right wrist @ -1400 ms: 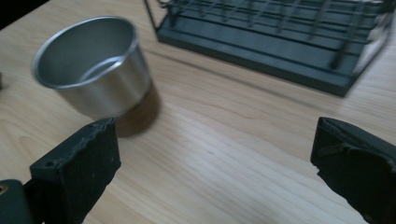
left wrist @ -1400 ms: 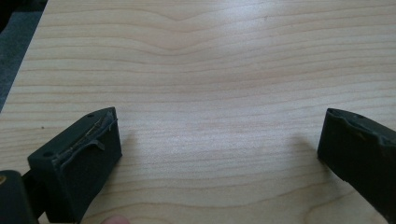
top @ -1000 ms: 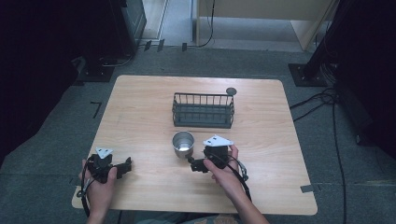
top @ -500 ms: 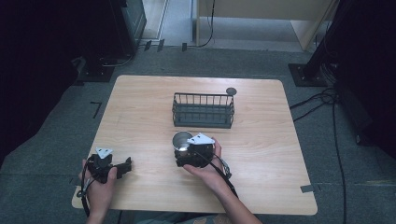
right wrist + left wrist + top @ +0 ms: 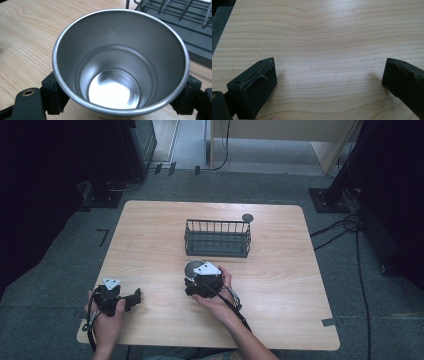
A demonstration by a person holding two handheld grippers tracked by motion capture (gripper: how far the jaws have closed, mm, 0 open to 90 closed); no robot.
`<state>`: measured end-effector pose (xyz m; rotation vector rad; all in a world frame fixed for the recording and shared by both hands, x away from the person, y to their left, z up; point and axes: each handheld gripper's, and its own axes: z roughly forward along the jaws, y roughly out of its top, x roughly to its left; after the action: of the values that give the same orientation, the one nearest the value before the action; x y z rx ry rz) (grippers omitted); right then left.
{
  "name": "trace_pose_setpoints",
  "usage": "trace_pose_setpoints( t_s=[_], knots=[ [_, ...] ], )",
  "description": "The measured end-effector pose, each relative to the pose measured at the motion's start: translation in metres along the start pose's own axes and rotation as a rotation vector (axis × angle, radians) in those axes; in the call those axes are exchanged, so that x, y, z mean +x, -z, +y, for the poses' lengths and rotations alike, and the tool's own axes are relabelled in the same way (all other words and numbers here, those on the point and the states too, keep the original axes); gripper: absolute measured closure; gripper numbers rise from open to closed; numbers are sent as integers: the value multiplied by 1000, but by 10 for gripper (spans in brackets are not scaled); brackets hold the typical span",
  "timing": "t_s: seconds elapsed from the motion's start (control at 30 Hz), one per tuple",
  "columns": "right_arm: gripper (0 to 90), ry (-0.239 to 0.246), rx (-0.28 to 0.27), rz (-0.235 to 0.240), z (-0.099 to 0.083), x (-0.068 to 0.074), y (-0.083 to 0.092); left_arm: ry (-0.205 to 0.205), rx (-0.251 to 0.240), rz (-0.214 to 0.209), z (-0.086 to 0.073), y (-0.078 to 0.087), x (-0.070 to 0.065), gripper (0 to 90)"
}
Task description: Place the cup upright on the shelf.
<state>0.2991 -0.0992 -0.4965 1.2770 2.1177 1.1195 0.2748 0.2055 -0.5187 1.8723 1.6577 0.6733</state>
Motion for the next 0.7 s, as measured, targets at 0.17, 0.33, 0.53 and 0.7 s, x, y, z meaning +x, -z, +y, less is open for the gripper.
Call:
trace_pose_setpoints(
  t_s=[0.17, 0.33, 0.53, 0.7],
  knots=[
    [185, 2, -15, 10, 5, -4, 6, 1, -1, 0, 0, 0, 0, 0],
    [185, 2, -22, 16, 11, -7, 12, 0, 0, 0, 0, 0, 0, 0],
    [185, -3, -38, 15, 22, -13, 22, 1, -1, 0, 0, 0, 0, 0],
    [185, -12, -49, 8, 30, -19, 26, 3, -2, 0, 0, 0, 0, 0]
  ],
)
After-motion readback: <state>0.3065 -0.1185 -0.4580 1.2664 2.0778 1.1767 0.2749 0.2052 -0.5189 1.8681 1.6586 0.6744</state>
